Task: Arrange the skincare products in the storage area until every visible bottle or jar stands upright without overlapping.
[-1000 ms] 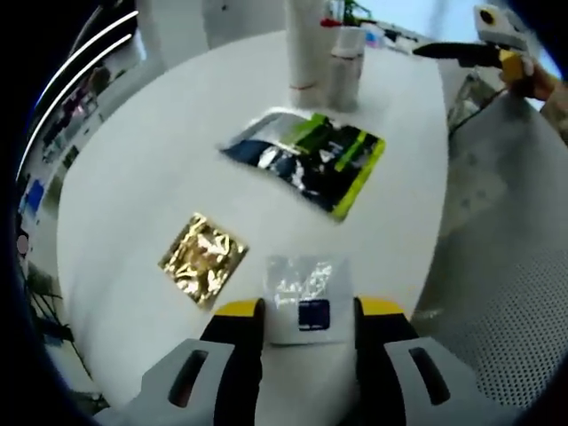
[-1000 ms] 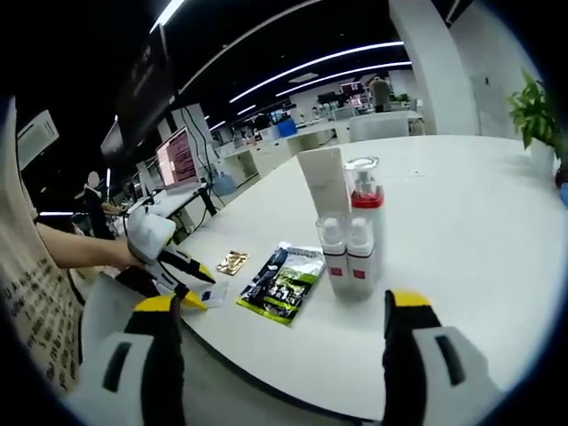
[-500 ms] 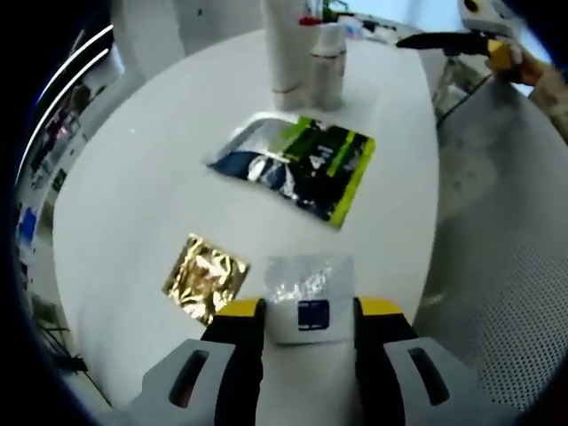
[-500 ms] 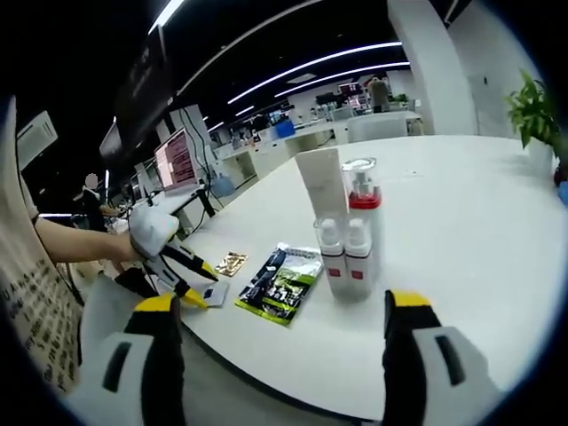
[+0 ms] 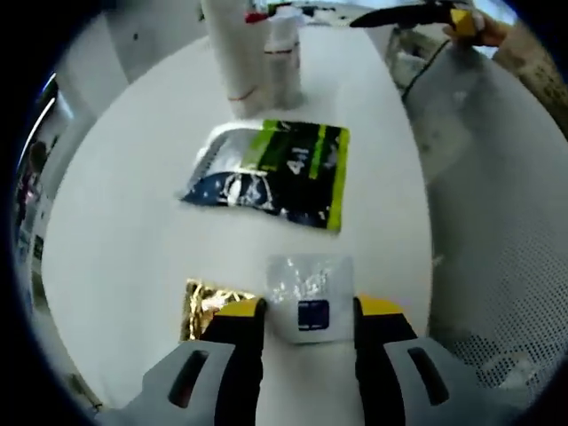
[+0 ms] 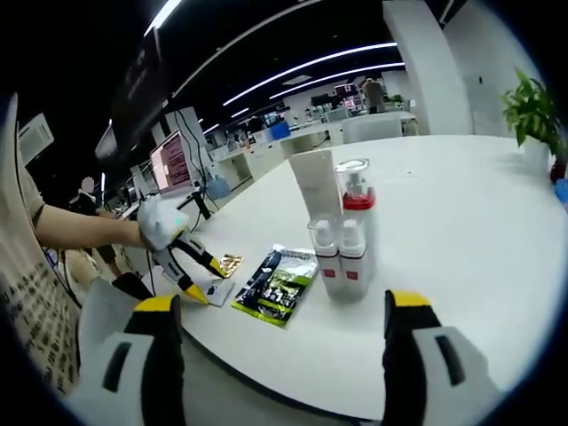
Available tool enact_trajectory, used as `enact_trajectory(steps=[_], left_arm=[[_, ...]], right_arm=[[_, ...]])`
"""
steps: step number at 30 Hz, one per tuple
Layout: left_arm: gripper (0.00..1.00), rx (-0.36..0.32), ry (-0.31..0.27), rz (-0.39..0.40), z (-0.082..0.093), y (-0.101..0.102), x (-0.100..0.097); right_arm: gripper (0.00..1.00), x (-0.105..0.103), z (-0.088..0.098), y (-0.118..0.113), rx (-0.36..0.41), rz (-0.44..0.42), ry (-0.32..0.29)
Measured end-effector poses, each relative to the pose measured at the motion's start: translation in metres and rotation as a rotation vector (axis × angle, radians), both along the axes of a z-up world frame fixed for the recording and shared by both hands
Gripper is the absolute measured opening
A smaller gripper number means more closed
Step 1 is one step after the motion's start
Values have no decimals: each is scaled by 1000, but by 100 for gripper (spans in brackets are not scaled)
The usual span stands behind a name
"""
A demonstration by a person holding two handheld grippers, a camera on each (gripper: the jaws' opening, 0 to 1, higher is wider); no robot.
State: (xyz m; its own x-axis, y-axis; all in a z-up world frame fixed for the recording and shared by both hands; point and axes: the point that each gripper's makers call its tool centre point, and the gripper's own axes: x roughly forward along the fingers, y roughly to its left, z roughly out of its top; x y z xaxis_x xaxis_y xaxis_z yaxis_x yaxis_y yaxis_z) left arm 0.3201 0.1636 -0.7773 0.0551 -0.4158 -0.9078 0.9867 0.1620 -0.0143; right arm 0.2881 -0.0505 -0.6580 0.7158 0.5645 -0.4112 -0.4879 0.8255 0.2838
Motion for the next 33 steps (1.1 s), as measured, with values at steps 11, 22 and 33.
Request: enact_trajectory(steps=[11,22,33], left_arm=[[37,9,9,-111,-5,-6,18],[37,4,2,-135,-8,-5,24],[37,5,-8,-136,-8,-6,25]], right_arm=[[95,2,0,-2,-4,-18,1],[95,2,-1,-3,-10,-22,5],[95,1,-1,0,-13,-18,9]])
